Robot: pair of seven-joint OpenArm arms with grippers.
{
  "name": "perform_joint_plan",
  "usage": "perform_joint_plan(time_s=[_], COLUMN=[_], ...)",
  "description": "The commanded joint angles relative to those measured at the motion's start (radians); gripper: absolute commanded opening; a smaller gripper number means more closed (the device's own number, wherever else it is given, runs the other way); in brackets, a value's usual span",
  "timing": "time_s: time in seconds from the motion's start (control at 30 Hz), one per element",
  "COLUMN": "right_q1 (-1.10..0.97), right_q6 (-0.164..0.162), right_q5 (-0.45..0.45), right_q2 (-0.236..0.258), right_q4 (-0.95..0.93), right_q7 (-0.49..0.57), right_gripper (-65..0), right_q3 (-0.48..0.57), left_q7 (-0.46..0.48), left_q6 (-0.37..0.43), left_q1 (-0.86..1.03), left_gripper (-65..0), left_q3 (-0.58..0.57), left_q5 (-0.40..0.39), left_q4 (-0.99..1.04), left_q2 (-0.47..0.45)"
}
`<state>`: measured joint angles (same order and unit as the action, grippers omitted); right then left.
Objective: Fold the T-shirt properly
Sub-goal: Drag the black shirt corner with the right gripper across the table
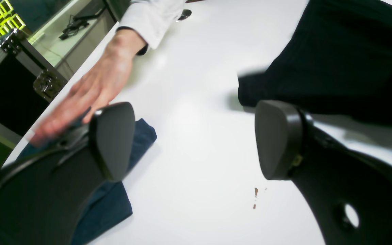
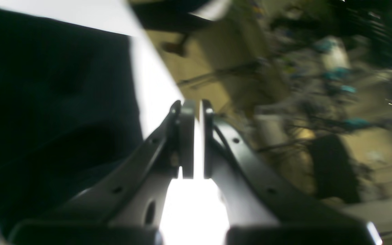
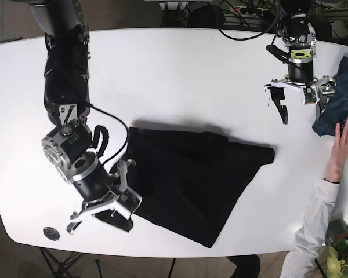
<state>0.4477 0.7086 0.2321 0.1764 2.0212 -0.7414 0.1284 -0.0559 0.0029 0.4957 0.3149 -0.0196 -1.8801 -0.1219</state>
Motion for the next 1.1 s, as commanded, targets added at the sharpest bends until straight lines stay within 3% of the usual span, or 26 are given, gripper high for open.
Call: perform_joint_plan(time_s=[0.0, 0.33, 0.4, 0.53, 0.6, 0.63, 0.73, 0.87, 1.07], right_q1=[0.095, 0.139, 0.113, 0.061, 0.032, 0.023, -0.026, -0.06, -0.106], right_q6=[-0.01, -0.01, -0.01, -0.01, -0.01, -0.01, -0.01, -0.01, -0.01], right_q5=[-0.007, -0.009, -0.013, -0.015, -0.017, -0.017, -0.067, -0.191, -0.323], right_q2=[-0.001, -0.004, -0.036, -0.102, -0.15, -0.165, -0.231, -0.268, -0.271], right_q4=[0.017, 0.014, -0.006, -0.053, -0.092, -0.101, -0.142, -0.234, -0.373], right_q7=[-0.004, -0.045, -0.045, -0.051, -0.07, -0.076, -0.105, -0.131, -0.148], right_gripper=[-62.9, -61.7, -59.1, -45.7, -34.2, -31.5, -19.5, -16.2, -16.3], right_q3=[-0.013, -0.014, -0.016, -0.054, -0.091, -0.102, -0.172, -0.244, -0.253], left_q7=[0.035, 0.0, -0.042, -0.092, -0.094, -0.094, -0.094, -0.094, -0.094], left_q6=[0.009, 0.009, 0.009, 0.009, 0.009, 0.009, 0.009, 0.009, 0.009], left_q1=[-0.035, -0.16, -0.187, -0.225, -0.236, -0.237, -0.237, -0.246, -0.251], left_gripper=[-12.8, -12.8, -12.8, -12.8, -12.8, -12.8, -12.8, -12.8, -12.8], left_q3=[0.003, -0.026, -0.03, -0.03, -0.035, -0.035, -0.036, -0.038, -0.038], left_q5=[0.002, 0.005, 0.005, 0.005, 0.005, 0.005, 0.005, 0.005, 0.005], left_q4=[-0.022, 0.015, 0.021, 0.034, 0.05, 0.057, 0.076, 0.113, 0.147], left_q2=[-0.008, -0.014, -0.014, -0.014, -0.014, -0.014, -0.014, -0.014, -0.014])
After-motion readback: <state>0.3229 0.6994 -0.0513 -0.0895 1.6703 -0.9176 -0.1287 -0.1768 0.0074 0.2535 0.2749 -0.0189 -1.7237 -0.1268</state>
